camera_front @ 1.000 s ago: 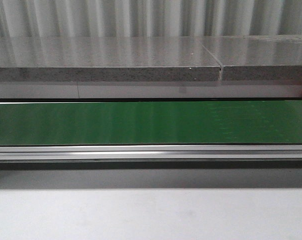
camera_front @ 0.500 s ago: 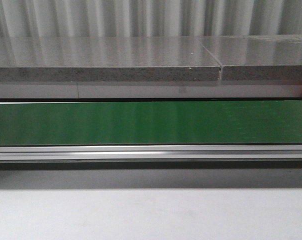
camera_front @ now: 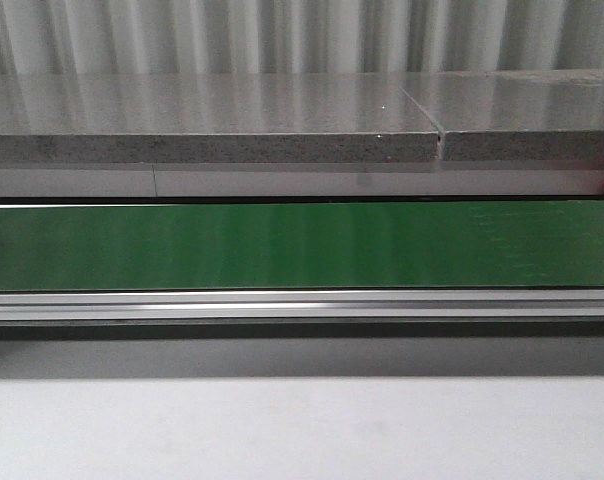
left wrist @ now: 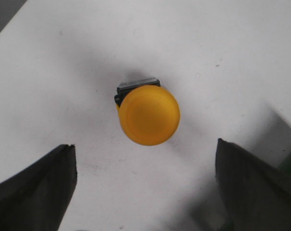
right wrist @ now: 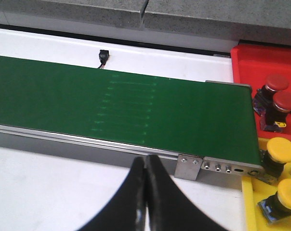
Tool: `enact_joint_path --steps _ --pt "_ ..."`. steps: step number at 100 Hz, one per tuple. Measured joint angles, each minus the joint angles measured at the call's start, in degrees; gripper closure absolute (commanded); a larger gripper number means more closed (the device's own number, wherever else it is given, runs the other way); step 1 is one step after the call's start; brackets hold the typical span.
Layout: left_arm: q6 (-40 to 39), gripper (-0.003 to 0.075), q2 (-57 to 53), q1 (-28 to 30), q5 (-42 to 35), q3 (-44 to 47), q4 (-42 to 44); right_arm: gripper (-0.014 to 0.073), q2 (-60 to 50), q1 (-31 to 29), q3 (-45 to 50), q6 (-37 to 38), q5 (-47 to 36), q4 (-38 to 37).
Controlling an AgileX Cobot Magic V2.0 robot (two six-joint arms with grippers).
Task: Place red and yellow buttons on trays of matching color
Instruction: 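Grasp a yellow mushroom button from the pile with the left gripper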
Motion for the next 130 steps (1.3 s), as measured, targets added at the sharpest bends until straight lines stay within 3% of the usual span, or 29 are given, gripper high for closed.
enact_joint_path --steps 39,46,61,72,100,130 --pt "0.0 0.0171 5.28 0.0 -3.49 0.0 0.0 0.07 0.0 0.0 0.0 0.0 0.0 0.0" --pt "0.0 0.0245 5.71 0.0 -4.19 0.0 0.0 0.07 0.0 0.0 0.0 0.0 0.0 0.0" --pt "0.0 0.0528 5.8 0.0 -4.91 0.0 0.0 0.07 0.0 0.0 0.0 0.0 0.0 0.0" --pt "0.0 0.0619 5.8 0.0 -5.18 0.0 0.0 0.07 0.0 0.0 0.0 0.0 0.0 0.0" --pt "1.38 0.0627 4.49 0.0 -5.59 0.0 0.33 0.07 0.0 0.0 0.0 0.0 0.0 0.0" --pt "6.12 0.0628 -5.5 -1.28 -4.07 0.65 0.89 0.07 0.0 0.0 0.0 0.0 0.0 0.0"
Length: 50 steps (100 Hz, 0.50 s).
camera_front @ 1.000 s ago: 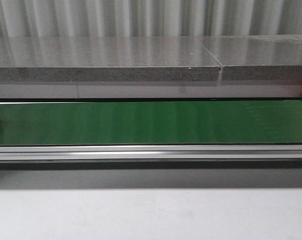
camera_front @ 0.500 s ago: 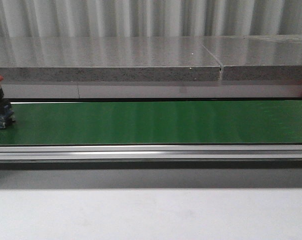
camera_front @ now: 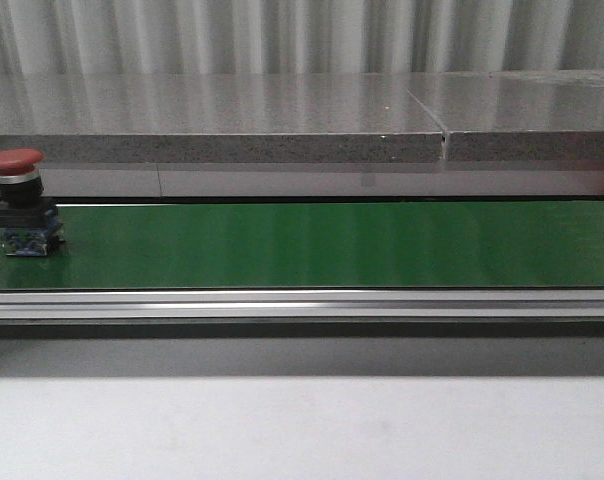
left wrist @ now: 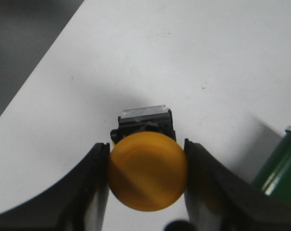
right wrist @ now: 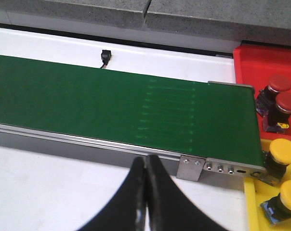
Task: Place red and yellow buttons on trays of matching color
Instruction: 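Grasp a yellow mushroom button from the pile with the left gripper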
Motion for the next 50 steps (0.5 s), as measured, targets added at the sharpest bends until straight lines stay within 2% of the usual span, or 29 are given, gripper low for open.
enact_joint_path --steps 50 --pt "3.75 0.0628 -14.09 -11.34 2.93 9.28 0.13 0.07 0.0 0.0 0.0 0.0 0.0 0.0"
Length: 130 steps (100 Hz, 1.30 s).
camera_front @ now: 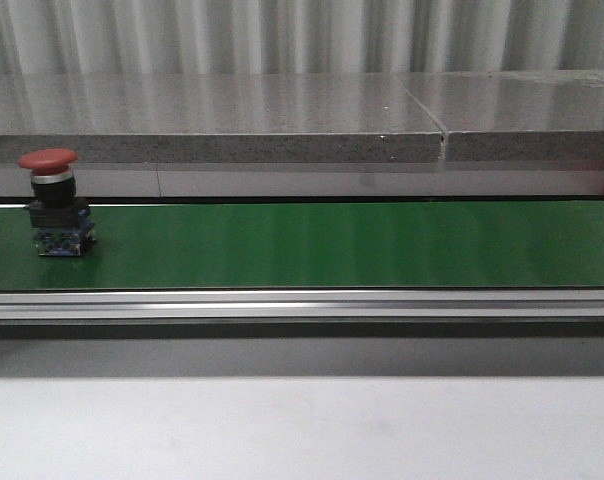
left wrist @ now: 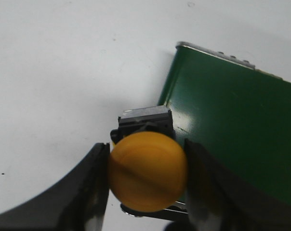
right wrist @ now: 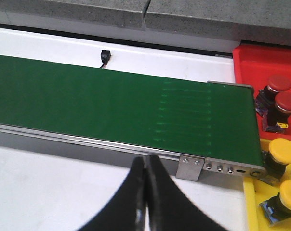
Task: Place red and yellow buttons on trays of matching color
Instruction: 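Grasp a yellow mushroom button from the pile with the left gripper, then set the yellow button on the belt behind the red one, open left gripper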
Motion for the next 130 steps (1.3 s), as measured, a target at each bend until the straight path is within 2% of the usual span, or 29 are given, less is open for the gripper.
enact_joint_path --steps 27,62,73,88,95,101,130 --pt "0.23 0.0628 0.24 -6.16 -0.01 3.04 -0.83 0.07 0.0 0.0 0.0 0.0 0.0 0.0" --pt "0.23 0.0619 3.36 -6.69 0.08 3.27 -2.35 0.07 0.0 0.0 0.0 0.0 0.0 0.0" --pt "0.23 0.0534 3.99 -6.69 0.1 3.27 -2.42 0.07 0.0 0.0 0.0 0.0 0.0 0.0" --pt "0.23 0.0295 4.12 -6.69 0.1 3.27 -2.85 0.07 0.0 0.0 0.0 0.0 0.0 0.0" --pt "0.23 0.0209 4.12 -6.69 -0.47 3.16 -2.99 0.07 0.0 0.0 0.0 0.0 0.0 0.0" --pt "0.23 0.0183 4.12 -6.69 -0.9 3.16 -3.29 0.07 0.0 0.0 0.0 0.0 0.0 0.0" --pt "2.05 0.0185 2.21 -6.76 -4.12 3.07 -6.51 0.07 0.0 0.0 0.0 0.0 0.0 0.0"
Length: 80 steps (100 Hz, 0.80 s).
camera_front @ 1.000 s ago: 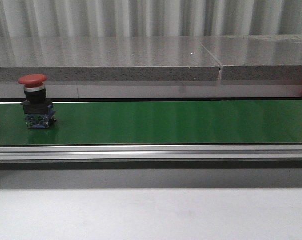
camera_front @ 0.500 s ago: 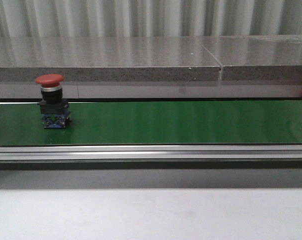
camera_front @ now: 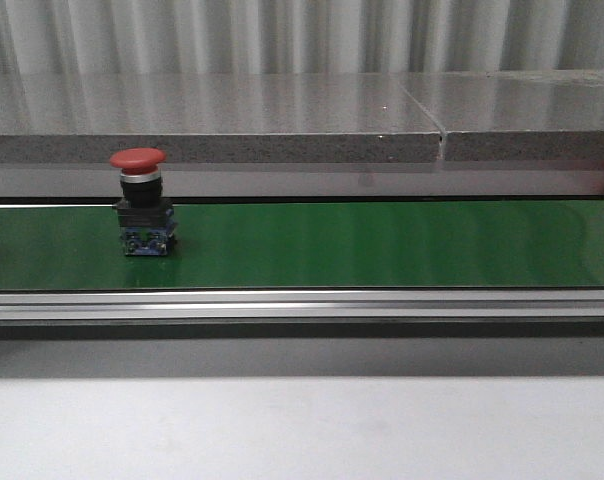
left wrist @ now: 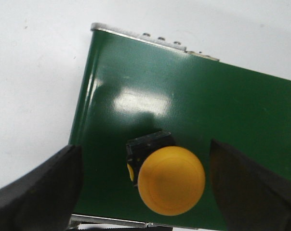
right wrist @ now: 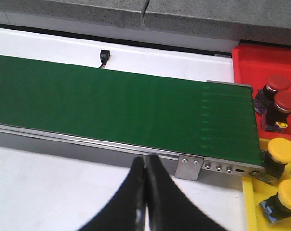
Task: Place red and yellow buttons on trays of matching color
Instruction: 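Set the yellow button on the belt behind the red one, open left gripper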
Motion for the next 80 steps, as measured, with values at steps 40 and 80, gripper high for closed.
enact_joint_path --steps 40,80 --pt "5.34 0.0358 -10.89 -3.33 -0.12 3.88 -1.68 0.07 0.0 0.0 0.0 0.0 0.0 0.0" --pt "5.68 0.0741 -27.22 -11.44 -4.55 15.85 -1.81 0.07 0.0 0.0 0.0 0.0 0.0 0.0"
